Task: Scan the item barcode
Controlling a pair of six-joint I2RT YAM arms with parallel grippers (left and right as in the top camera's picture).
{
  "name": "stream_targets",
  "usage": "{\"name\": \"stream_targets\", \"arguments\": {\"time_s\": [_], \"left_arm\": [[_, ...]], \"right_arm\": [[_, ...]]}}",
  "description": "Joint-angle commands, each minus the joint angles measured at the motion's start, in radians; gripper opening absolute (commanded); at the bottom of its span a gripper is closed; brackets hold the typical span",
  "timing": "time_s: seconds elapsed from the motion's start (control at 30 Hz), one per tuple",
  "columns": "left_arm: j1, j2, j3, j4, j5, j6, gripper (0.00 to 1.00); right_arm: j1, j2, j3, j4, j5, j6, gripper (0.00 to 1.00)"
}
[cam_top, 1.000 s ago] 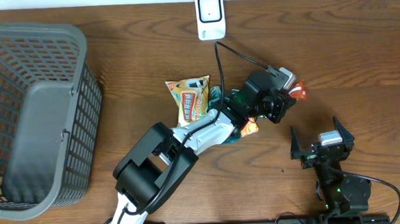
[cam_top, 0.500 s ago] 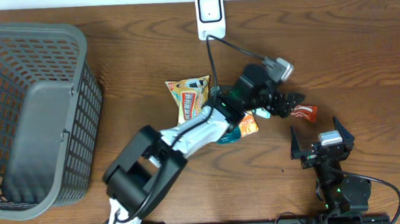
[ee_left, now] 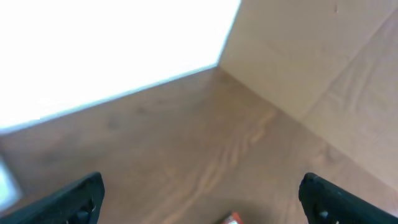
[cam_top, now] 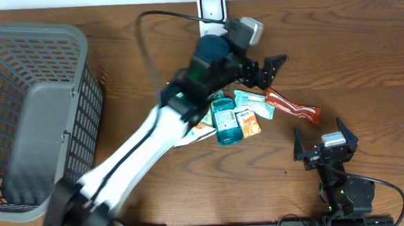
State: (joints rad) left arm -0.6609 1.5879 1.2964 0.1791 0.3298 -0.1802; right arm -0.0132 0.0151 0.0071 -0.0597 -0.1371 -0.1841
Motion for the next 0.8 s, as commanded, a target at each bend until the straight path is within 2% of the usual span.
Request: {"name": "stream_targets", "arguments": {"time_s": [0.0, 0.03, 0.2, 0.47, 0.6, 0.77], "left_arm": [[0.003, -0.157, 0.053, -0.055, -0.212, 0.161, 1.00], [0.003, -0.219, 0.077, -0.090, -0.289, 0.219, 1.00], [0.003, -0.354, 0.109, -0.122, -0.473, 0.450, 1.00], [0.003, -0.473, 0.109, -0.180, -0.882, 0.887, 0.99], [0.003, -0.478, 0.109, -0.270, -1.013, 0.932, 0.99], [0.036, -0.479, 0.108, -0.284, -0.989, 0.946, 0.99]], "right_arm": [[0.001, -0.002, -0.002, -0.004, 0.000, 0.015, 0.99], [0.001, -0.002, -0.002, -0.004, 0.000, 0.015, 0.99], [0.001, -0.002, -0.002, -0.004, 0.000, 0.015, 0.99], [0.001, -0.002, -0.002, -0.004, 0.000, 0.015, 0.99], [0.001, -0.002, -0.002, -0.004, 0.000, 0.015, 0.99], [0.001, -0.002, -0.002, -0.004, 0.000, 0.015, 0.99]]}}
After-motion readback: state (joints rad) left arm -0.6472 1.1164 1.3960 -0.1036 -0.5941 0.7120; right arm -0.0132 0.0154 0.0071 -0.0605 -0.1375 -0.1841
